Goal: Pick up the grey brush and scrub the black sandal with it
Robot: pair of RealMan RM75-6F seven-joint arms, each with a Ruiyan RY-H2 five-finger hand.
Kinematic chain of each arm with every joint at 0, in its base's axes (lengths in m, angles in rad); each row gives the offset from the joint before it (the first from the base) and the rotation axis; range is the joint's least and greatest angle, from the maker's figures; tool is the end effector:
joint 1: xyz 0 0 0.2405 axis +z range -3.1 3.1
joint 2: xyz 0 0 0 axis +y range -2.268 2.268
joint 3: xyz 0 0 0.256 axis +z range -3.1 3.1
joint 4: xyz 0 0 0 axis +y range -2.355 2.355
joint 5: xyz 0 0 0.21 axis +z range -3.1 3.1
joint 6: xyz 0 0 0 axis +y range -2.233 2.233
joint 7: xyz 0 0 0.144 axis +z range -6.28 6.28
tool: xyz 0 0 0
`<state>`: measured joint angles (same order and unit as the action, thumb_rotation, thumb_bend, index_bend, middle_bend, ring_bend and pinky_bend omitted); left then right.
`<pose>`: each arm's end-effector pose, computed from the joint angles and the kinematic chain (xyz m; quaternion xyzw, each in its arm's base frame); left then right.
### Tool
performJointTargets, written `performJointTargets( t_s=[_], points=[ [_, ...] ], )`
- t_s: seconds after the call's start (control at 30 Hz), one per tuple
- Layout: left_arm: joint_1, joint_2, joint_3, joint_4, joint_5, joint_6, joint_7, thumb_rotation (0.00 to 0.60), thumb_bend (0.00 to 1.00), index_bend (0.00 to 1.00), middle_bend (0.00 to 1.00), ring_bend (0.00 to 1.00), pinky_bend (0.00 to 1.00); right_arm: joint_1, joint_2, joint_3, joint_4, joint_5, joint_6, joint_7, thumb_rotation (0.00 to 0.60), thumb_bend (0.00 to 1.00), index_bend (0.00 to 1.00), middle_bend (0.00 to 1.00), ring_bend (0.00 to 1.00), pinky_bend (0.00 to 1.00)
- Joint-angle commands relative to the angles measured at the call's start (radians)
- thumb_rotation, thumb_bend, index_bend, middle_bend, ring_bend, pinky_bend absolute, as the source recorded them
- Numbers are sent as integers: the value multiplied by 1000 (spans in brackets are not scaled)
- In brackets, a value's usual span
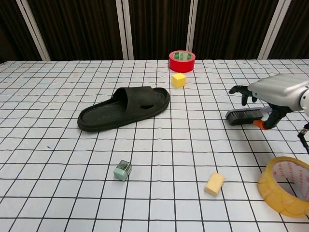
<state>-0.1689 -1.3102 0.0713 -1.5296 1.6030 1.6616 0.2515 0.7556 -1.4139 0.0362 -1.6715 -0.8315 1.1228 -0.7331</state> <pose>-0.2780 0.1782 0.1077 -0.6469 -0.2781 -0.4092 0.5803 -0.1856 -0.3205 0.0171 0.7626 -0.3249 0.2261 0.5116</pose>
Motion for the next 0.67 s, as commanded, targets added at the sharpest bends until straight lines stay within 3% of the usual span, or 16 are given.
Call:
performJointTargets(
  t_s=[0.03,0.1,0.27,0.43,0.57,0.67],
  points=[
    [8,8,3,-5,14,7,-9,505,103,0,0,0,55,-59,70,-37,-129,-71,109,-19,600,456,5,244,235,392],
    [13,13,4,-7,23,13,-13,505,101,0,0,0,54,-91,95,-56,-180,-116,162,-12,600,456,4,230,213,335],
    [38,26,4,-8,39,44,-23,504,86,0,0,0,55,-246,159,-160,-278,-304,379,46,600,451,0,110,62,119],
    [65,44,2,-19,22,53,-36,504,65,0,0,0,55,-482,178,-287,-216,-462,634,200,600,445,0,20,0,27],
    [72,55,0,-35,15,42,-42,505,62,0,0,0,55,-574,204,-316,-149,-482,694,315,600,441,0,1,0,15],
    [71,59,-2,-47,8,20,-34,505,62,0,0,0,55,-599,225,-289,-126,-482,710,366,600,441,0,0,0,15]
  ],
)
